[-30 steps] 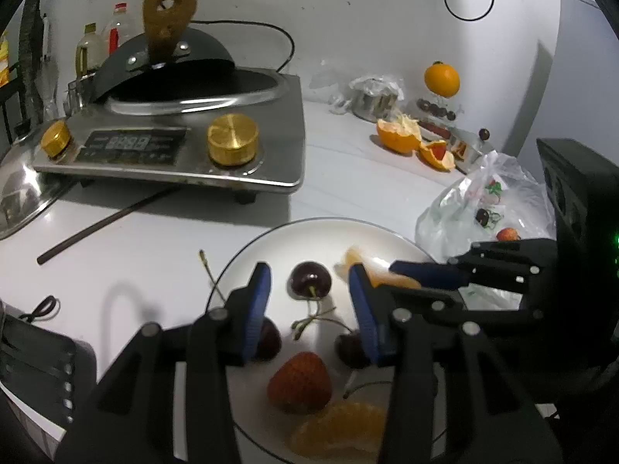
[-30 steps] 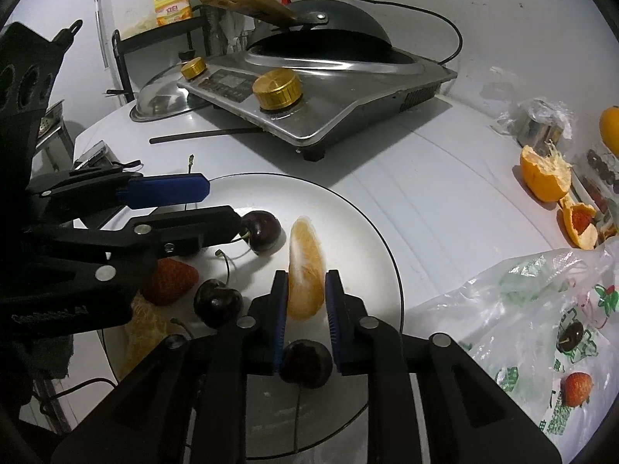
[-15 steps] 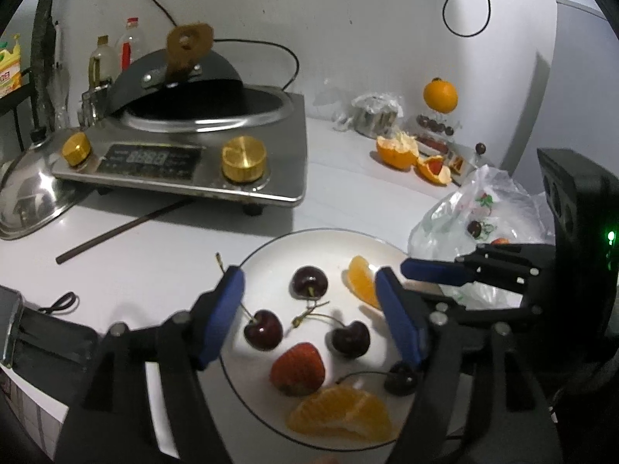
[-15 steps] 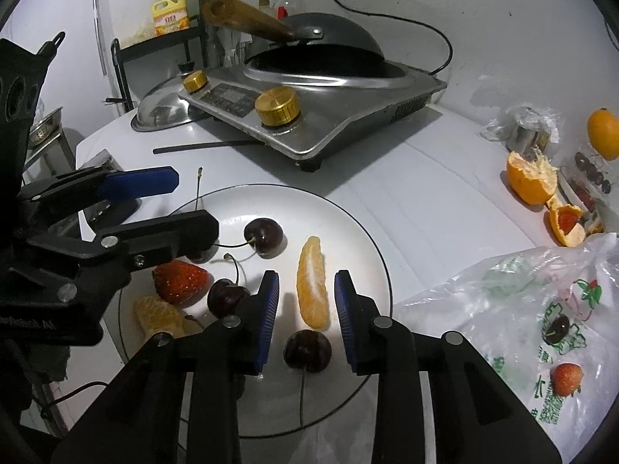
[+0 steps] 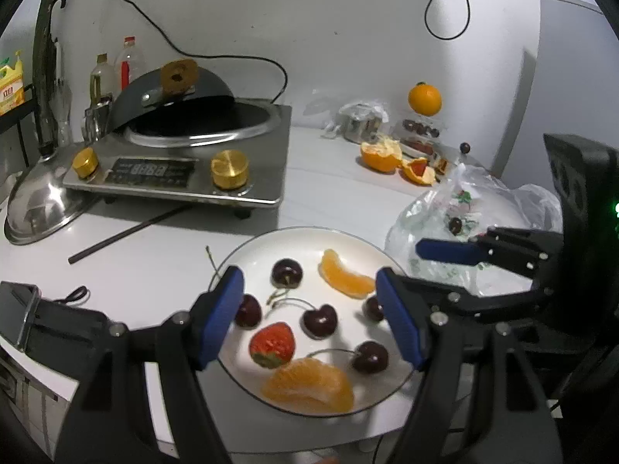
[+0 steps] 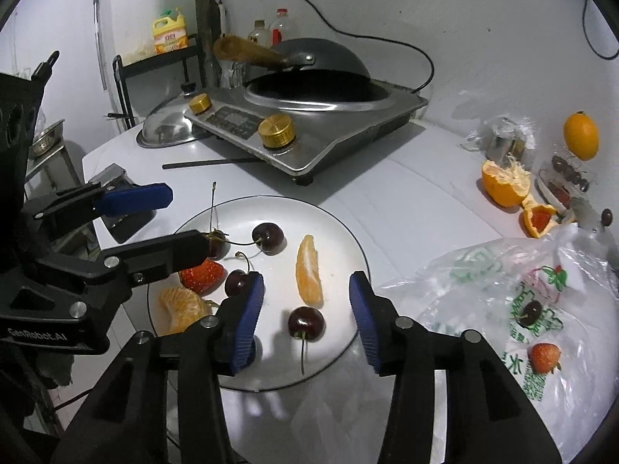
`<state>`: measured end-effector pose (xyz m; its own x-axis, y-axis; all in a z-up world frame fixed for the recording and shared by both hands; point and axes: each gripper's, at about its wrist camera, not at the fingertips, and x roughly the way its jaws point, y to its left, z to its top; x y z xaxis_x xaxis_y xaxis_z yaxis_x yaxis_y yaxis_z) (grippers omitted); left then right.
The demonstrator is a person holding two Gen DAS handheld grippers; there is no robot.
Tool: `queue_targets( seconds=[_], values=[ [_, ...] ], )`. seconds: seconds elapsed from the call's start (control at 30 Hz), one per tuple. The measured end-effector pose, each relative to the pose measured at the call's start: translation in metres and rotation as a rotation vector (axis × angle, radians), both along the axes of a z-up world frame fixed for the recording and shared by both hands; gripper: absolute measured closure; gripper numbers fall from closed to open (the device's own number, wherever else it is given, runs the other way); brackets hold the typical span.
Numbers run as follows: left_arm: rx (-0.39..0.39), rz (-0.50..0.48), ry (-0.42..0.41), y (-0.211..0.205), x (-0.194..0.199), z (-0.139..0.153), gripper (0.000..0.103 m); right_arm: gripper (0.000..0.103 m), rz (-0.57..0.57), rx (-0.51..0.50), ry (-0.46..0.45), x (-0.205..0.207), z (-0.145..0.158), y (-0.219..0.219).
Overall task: Organize fruits
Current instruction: 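Move both open tools back over the plastic bag toward the fruit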
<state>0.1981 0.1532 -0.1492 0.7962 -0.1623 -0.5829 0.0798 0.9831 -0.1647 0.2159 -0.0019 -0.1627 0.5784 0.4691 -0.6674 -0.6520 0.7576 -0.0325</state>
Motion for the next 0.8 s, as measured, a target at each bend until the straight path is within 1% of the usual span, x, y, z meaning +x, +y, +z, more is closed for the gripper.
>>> queue_targets(
  seconds=[0.1,0.23,0.27,0.8],
  values=[
    [0.008,-0.003,-0.001,-0.008,-0.004,0.003,0.031,0.047,-0.02,0.007,-0.012,-0.005,0.005,-0.01],
    [0.016,-0.017,-0.004,-0.02,-0.009,0.006,0.031,0.035,-0.051,0.007,-0.027,-0.01,0.007,-0.026],
    [0.017,-0.022,-0.003,-0.025,-0.01,0.007,0.031,0.034,-0.059,0.006,-0.029,-0.011,0.006,-0.029],
    [0.06,-0.143,0.009,-0.104,-0.015,0.015,0.031,0.034,-0.164,0.033,-0.022,-0.024,0.001,-0.109]
  ],
)
